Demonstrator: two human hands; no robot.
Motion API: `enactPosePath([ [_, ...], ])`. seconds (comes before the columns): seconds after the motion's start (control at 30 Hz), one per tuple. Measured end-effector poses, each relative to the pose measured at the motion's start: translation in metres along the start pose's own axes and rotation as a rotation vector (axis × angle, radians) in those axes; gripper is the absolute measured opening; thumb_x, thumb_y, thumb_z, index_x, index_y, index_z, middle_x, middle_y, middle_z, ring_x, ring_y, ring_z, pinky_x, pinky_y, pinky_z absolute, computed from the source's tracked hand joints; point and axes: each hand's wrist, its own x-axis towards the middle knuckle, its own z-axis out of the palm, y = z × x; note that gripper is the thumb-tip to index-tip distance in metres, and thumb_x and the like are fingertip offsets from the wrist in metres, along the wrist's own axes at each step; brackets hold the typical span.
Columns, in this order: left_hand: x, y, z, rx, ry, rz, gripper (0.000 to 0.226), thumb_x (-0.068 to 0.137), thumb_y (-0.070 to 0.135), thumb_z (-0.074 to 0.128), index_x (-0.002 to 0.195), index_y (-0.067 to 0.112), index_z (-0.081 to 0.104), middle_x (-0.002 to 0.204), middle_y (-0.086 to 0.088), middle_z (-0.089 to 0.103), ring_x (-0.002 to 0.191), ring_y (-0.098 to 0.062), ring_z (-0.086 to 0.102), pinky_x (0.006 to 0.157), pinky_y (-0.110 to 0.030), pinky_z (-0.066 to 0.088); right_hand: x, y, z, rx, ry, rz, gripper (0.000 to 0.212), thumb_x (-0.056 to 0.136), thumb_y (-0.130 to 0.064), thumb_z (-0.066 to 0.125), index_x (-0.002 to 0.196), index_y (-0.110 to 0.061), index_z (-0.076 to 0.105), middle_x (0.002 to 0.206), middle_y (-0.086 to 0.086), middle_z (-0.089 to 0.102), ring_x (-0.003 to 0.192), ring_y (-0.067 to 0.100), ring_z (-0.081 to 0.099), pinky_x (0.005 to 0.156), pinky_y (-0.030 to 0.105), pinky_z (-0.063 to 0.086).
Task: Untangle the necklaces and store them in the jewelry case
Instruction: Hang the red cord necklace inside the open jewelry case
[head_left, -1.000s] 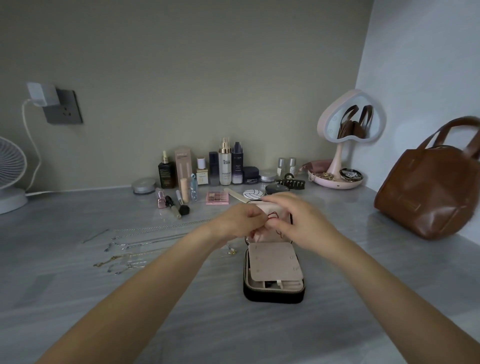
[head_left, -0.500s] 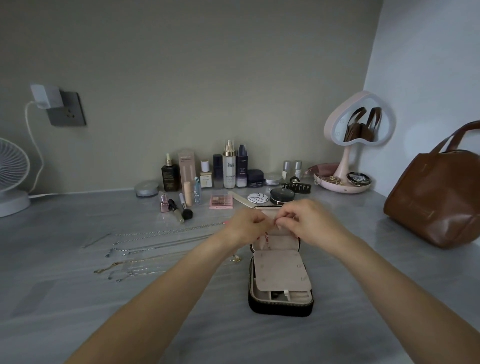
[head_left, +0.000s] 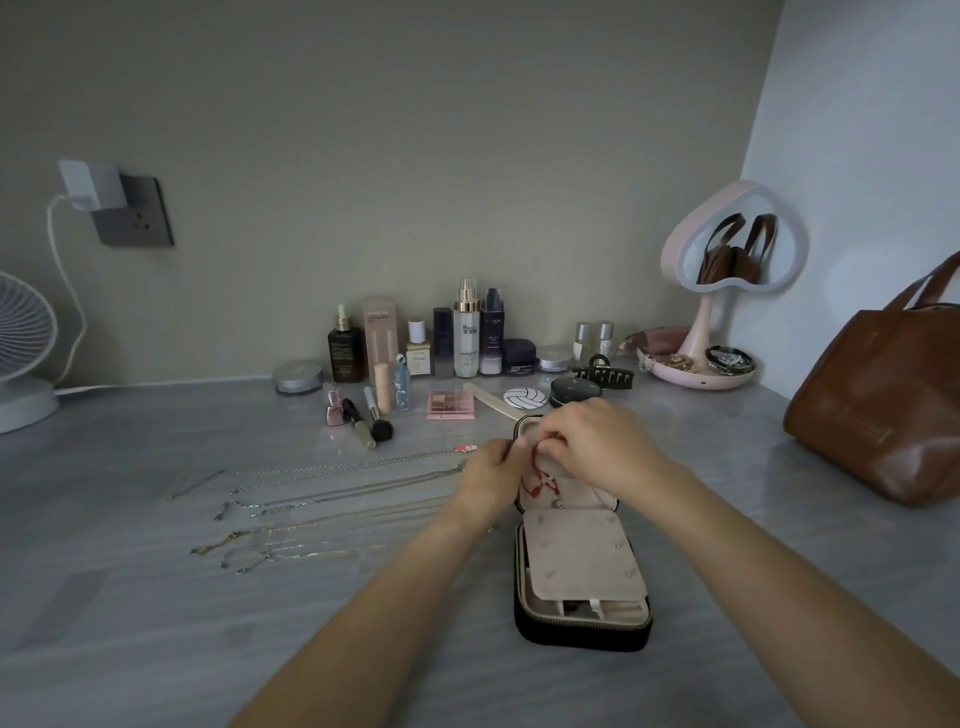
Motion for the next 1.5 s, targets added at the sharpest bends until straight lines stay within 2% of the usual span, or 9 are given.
enactPosePath([
  [0.07, -0.002, 0.000, 0.002, 0.089, 0.008, 0.055, 0.024, 0.095, 0.031, 0.046, 0.080, 0.011, 0.050, 0.066, 0.006, 0.049, 0.060, -0.007, 0.045, 0.052, -0.018, 0.036, 0.003, -0.002, 0.001, -0.019, -0.016, 0.010, 0.017, 0.085, -0.028, 0.050, 0.090, -0.030, 0.067, 0.094, 0.002, 0.067, 0.095, 0.026, 0.059, 0.068, 0.032, 0.041],
  [0.17, -0.003, -0.001, 0.002, 0.119, -0.002, 0.095, 0.018, 0.092, 0.029, 0.053, 0.082, 0.014, 0.050, 0.066, 0.008, 0.051, 0.062, -0.010, 0.050, 0.049, -0.014, 0.037, 0.007, -0.003, 0.001, -0.023, -0.050, 0.017, 0.015, 0.084, -0.029, 0.053, 0.088, -0.028, 0.068, 0.094, 0.001, 0.067, 0.096, 0.024, 0.060, 0.072, 0.034, 0.046],
  [0.4, -0.003, 0.000, 0.005, 0.137, 0.093, 0.112, 0.023, 0.086, 0.024, 0.055, 0.065, 0.017, 0.050, 0.068, -0.005, 0.061, 0.067, -0.025, 0.060, 0.062, -0.038, 0.049, 0.012, -0.010, 0.001, -0.099, -0.045, -0.014, 0.011, 0.085, -0.027, 0.054, 0.082, -0.023, 0.063, 0.094, 0.002, 0.066, 0.092, 0.027, 0.060, 0.066, 0.033, 0.043],
  [0.53, -0.004, -0.002, 0.005, 0.137, 0.135, 0.132, 0.030, 0.088, 0.020, 0.053, 0.060, 0.019, 0.044, 0.056, 0.005, 0.049, 0.052, -0.011, 0.045, 0.049, -0.026, 0.035, 0.011, -0.011, -0.004, 0.023, -0.056, 0.051, 0.006, 0.083, -0.029, 0.060, 0.081, -0.025, 0.064, 0.095, -0.001, 0.067, 0.098, 0.022, 0.058, 0.074, 0.032, 0.045],
  [0.7, -0.005, -0.005, 0.009, 0.092, 0.183, 0.168, 0.034, 0.089, 0.020, 0.054, 0.058, 0.021, 0.041, 0.054, 0.007, 0.045, 0.049, -0.007, 0.039, 0.046, -0.022, 0.029, 0.007, -0.011, -0.004, 0.124, 0.062, 0.123, 0.012, 0.081, -0.034, 0.065, 0.082, -0.022, 0.065, 0.093, -0.001, 0.069, 0.097, 0.021, 0.058, 0.076, 0.031, 0.045],
  [0.93, -0.004, -0.011, 0.014, 0.027, 0.210, 0.192, 0.024, 0.090, 0.025, 0.054, 0.067, 0.022, 0.049, 0.062, 0.006, 0.053, 0.055, -0.011, 0.046, 0.052, -0.026, 0.037, -0.003, -0.014, 0.011, 0.148, 0.271, 0.154, 0.018, 0.084, -0.034, 0.061, 0.087, -0.017, 0.064, 0.088, 0.006, 0.071, 0.092, 0.029, 0.062, 0.071, 0.034, 0.046],
  [1.17, -0.004, -0.014, 0.016, 0.031, 0.253, 0.227, 0.021, 0.091, 0.026, 0.053, 0.071, 0.019, 0.050, 0.063, 0.006, 0.053, 0.057, -0.008, 0.047, 0.052, -0.021, 0.036, -0.005, -0.011, 0.020, 0.348, 0.406, 0.236, 0.020, 0.077, -0.030, 0.070, 0.072, -0.013, 0.061, 0.070, 0.008, 0.068, 0.074, 0.031, 0.063, 0.065, 0.039, 0.050],
  [1.37, -0.005, -0.014, 0.017, -0.019, 0.269, 0.206, 0.023, 0.090, 0.024, 0.053, 0.067, 0.023, 0.049, 0.066, -0.003, 0.059, 0.063, -0.022, 0.056, 0.063, -0.039, 0.048, -0.007, -0.005, 0.028, 0.502, 0.437, 0.299, 0.021, 0.078, -0.027, 0.069, 0.069, -0.011, 0.058, 0.061, 0.002, 0.066, 0.060, 0.025, 0.063, 0.061, 0.038, 0.052],
  [1.5, -0.006, -0.013, 0.017, -0.039, 0.277, 0.201, 0.025, 0.090, 0.023, 0.053, 0.066, 0.026, 0.047, 0.063, 0.001, 0.056, 0.063, -0.021, 0.055, 0.066, -0.046, 0.052, -0.011, -0.002, 0.030, 0.491, 0.456, 0.274, 0.020, 0.078, -0.025, 0.070, 0.070, -0.011, 0.057, 0.060, 0.004, 0.066, 0.058, 0.027, 0.063, 0.059, 0.039, 0.052],
])
